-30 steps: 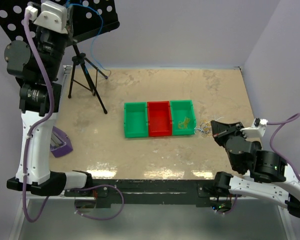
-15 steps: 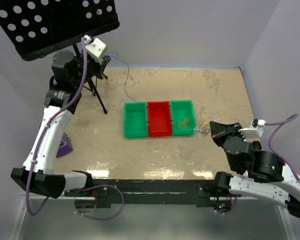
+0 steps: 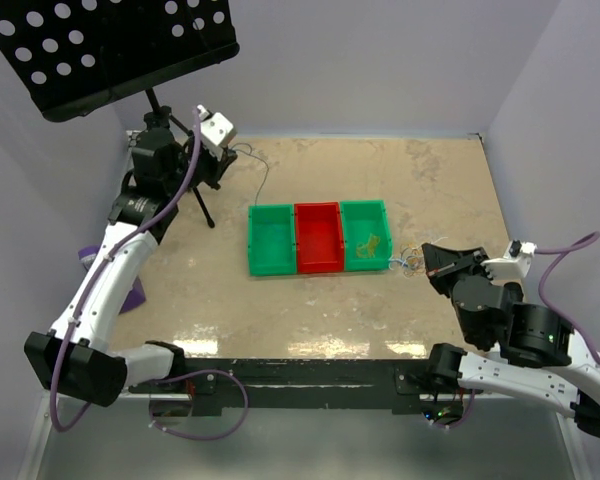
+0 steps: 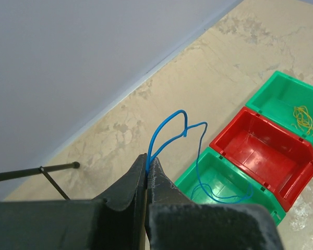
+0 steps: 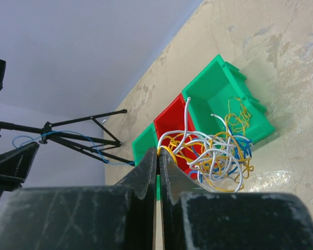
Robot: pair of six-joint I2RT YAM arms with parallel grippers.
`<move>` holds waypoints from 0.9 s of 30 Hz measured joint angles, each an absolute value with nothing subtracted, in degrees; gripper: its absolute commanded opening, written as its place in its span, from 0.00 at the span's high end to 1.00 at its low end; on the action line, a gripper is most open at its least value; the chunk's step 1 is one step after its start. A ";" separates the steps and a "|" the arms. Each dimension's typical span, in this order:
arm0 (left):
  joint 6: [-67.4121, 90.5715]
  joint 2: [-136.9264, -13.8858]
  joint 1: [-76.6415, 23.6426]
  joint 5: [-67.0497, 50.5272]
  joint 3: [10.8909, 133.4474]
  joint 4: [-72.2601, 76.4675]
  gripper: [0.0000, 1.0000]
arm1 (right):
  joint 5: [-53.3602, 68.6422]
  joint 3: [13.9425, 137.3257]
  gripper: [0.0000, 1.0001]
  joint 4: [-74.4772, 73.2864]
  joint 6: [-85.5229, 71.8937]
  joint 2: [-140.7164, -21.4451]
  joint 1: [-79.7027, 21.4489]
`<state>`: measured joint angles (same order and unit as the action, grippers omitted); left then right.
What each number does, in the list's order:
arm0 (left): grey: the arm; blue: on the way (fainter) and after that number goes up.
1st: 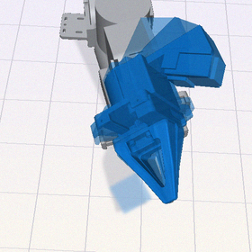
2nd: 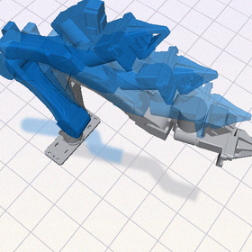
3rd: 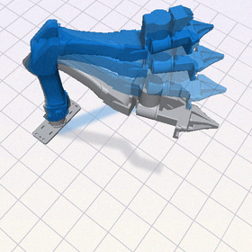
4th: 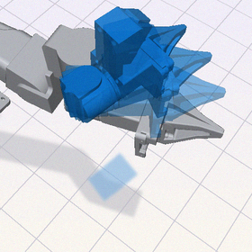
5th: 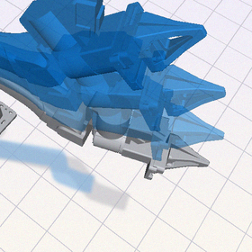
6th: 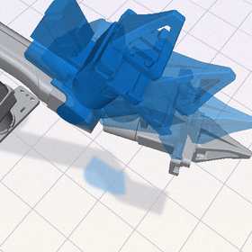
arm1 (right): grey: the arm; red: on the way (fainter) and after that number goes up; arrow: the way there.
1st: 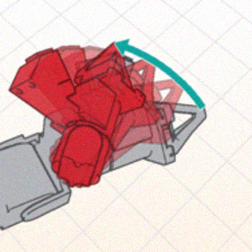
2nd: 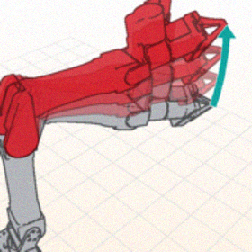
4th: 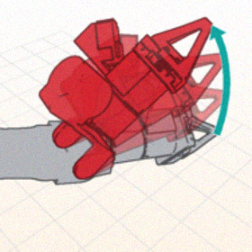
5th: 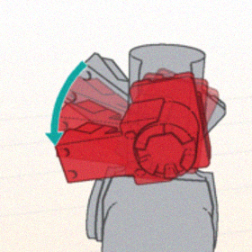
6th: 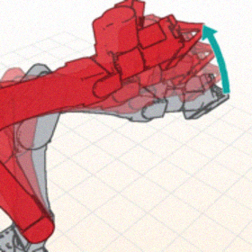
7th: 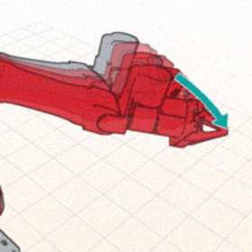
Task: Untangle the cables
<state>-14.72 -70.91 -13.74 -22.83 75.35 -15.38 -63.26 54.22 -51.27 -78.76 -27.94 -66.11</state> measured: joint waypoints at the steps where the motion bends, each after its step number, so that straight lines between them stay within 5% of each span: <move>1: -14.85 -70.89 -14.02 -22.39 74.59 -15.33 1.00 | -63.26 54.17 1.00 -51.31 -78.87 -27.92 -66.11; 27: -25.06 -82.37 -31.81 3.14 60.07 -11.49 1.00 | -63.18 53.87 1.00 -52.34 -80.42 -27.97 -66.11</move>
